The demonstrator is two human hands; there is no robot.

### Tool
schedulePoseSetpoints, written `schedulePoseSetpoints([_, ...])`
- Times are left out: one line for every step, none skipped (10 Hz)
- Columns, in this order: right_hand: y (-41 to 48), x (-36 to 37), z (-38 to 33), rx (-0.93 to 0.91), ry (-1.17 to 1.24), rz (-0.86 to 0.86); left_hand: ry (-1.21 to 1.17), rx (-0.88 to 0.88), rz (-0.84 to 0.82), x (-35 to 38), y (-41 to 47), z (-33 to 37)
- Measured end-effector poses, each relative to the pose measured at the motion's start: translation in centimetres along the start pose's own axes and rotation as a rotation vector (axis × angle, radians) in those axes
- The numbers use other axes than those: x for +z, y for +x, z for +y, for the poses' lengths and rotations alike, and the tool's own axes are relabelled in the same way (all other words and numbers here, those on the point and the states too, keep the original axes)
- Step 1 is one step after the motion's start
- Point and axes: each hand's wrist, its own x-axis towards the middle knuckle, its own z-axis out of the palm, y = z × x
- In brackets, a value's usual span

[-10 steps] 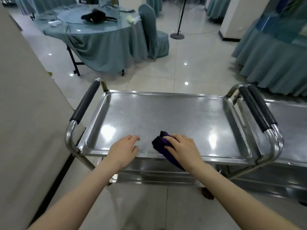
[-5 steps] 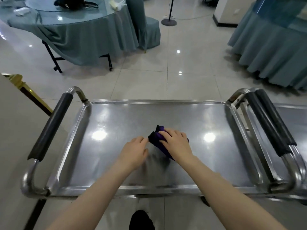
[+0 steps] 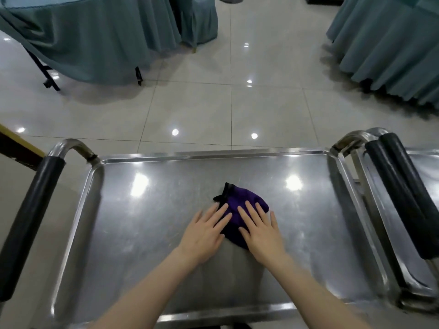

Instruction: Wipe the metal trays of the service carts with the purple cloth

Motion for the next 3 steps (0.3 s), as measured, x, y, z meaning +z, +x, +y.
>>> schedulePoseSetpoints([1.0,0.5,1.3,-0.062,0.026,-0.075,0.033,-0.073,-0.089,1.1,1.3,0.5])
schedulePoseSetpoints([1.7,0.4,2.3,-0.112,0.070,-0.100,0.062,-0.106,-0.109,1.2,1.8,1.2])
schedulePoseSetpoints([2.2,-0.5,2.9,-0.171,0.075,-0.125,0.058,-0.166,-0.138,0.2,2.0,2.0])
